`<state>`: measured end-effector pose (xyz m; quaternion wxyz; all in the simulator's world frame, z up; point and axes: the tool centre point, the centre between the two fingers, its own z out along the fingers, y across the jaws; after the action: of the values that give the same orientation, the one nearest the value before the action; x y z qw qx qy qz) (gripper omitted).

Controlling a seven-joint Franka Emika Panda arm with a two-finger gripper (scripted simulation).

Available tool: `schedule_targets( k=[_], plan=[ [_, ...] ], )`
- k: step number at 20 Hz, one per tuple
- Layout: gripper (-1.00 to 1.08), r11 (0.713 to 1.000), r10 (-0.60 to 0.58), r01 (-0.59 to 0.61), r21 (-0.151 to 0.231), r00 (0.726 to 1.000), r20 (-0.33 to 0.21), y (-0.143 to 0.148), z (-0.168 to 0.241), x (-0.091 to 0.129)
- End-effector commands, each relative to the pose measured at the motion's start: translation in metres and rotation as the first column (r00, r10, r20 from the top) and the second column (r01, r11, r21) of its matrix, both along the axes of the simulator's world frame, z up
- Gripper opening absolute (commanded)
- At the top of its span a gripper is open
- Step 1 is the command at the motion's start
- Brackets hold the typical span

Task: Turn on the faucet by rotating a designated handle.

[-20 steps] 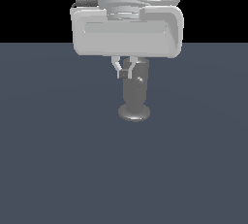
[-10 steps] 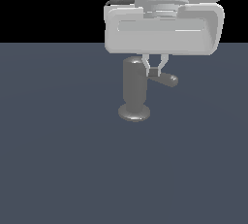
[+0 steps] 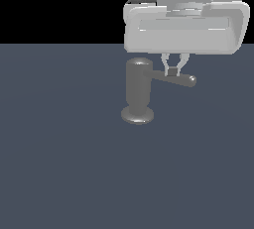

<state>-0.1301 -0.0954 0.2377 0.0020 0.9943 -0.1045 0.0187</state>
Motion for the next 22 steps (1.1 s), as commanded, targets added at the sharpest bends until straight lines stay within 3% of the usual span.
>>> schedule_targets(
  k=[1,22],
  plan=[
    [-1.00,1.000,-0.004,0.004,-0.001,1.000,0.004,-0.010,0.000,0.008],
    [-1.00,1.000,-0.019,0.019,0.003,1.000,-0.016,-0.076,-0.008,0.052]
  ],
)
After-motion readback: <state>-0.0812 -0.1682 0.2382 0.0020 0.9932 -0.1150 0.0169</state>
